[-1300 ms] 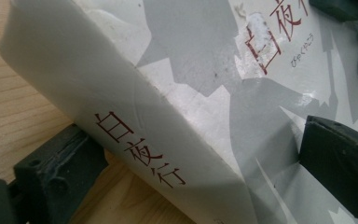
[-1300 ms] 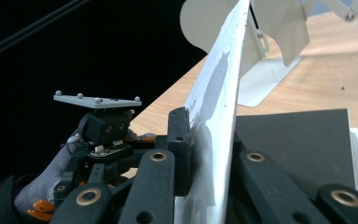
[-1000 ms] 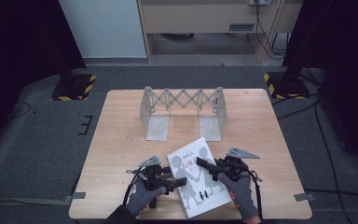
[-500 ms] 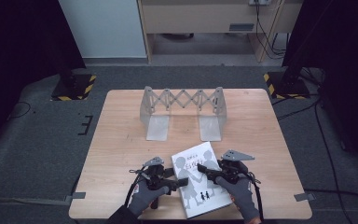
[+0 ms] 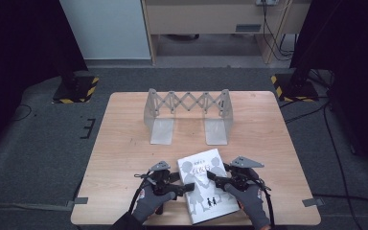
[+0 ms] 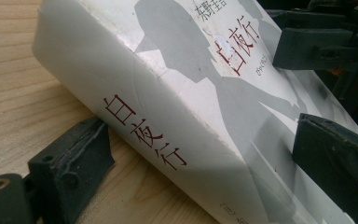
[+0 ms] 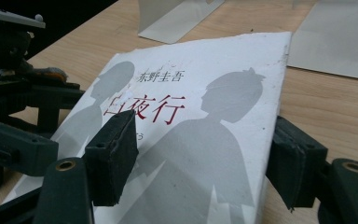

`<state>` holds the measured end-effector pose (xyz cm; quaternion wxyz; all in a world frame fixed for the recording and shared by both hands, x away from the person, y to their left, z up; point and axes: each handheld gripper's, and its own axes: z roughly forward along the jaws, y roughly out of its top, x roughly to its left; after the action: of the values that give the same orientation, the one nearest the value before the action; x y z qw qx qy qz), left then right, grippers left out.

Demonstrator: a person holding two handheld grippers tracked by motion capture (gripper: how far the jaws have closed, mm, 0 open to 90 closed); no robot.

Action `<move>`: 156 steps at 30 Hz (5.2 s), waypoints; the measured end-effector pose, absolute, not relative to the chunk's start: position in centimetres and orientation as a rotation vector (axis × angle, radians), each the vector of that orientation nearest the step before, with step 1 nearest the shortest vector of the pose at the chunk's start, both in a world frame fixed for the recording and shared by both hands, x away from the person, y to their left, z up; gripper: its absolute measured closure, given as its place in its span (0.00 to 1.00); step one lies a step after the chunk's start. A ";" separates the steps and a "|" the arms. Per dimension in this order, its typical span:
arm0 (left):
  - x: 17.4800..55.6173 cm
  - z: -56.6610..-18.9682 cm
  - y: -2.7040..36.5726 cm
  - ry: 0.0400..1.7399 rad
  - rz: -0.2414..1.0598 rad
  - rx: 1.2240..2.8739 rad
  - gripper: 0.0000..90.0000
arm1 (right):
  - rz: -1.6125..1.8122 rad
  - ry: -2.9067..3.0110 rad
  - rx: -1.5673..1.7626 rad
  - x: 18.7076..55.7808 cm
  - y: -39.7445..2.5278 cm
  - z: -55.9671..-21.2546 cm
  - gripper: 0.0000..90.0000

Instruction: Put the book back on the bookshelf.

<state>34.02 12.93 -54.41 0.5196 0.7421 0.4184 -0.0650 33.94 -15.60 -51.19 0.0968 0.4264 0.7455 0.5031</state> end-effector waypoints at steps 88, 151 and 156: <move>34.9 -54.4 11.6 1.052 -0.128 1.748 0.02 | 1.592 2.138 1.513 34.9 -16.7 -53.3 0.39; 34.9 -51.5 12.3 1.102 0.015 1.607 0.26 | 1.756 1.963 1.411 34.6 -17.2 -51.6 0.57; 34.8 -50.6 12.4 1.055 0.007 1.595 0.28 | 1.822 1.928 1.355 34.5 -17.1 -50.9 0.59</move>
<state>34.78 12.45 -50.64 0.5764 0.6816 0.4508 0.0029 34.49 -17.10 -50.87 0.0812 0.4534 0.6450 0.6097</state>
